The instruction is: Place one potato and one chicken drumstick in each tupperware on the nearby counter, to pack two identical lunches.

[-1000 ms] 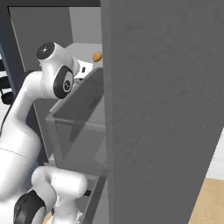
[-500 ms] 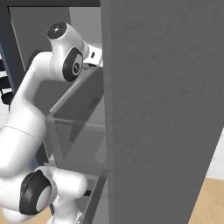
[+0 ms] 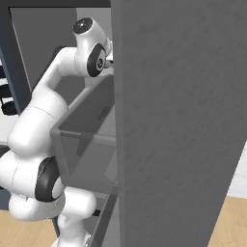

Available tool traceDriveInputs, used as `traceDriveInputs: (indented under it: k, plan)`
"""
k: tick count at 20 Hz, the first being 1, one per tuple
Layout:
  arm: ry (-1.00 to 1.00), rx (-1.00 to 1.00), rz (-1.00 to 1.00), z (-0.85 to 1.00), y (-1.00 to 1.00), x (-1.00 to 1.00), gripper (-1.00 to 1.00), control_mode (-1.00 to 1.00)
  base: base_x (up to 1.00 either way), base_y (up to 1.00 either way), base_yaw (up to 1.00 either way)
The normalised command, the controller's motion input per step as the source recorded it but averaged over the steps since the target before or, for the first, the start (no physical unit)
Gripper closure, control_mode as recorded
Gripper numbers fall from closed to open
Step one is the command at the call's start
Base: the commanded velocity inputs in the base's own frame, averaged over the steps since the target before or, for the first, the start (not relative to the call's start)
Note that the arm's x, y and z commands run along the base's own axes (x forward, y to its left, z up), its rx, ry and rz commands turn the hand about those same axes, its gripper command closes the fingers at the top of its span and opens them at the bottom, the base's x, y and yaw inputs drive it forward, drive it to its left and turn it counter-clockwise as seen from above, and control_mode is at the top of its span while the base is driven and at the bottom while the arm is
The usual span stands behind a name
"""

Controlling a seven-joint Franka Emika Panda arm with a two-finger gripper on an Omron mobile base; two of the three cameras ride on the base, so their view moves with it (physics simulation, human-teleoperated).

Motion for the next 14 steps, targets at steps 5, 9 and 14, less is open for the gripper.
traceDriveInputs:
  k: [5,9,14]
  plan:
    - [0.0,0.0,0.0,0.0,-0.24,0.7,-1.0,-1.0,0.0,0.0,0.0]
    - [0.0,0.04,0.0,0.0,-0.22,0.63,-1.0,-1.0,0.0,0.0,0.0]
    - [0.0,0.08,0.0,-0.05,-0.15,0.41,-1.0,-1.0,0.0,0.0,0.0]
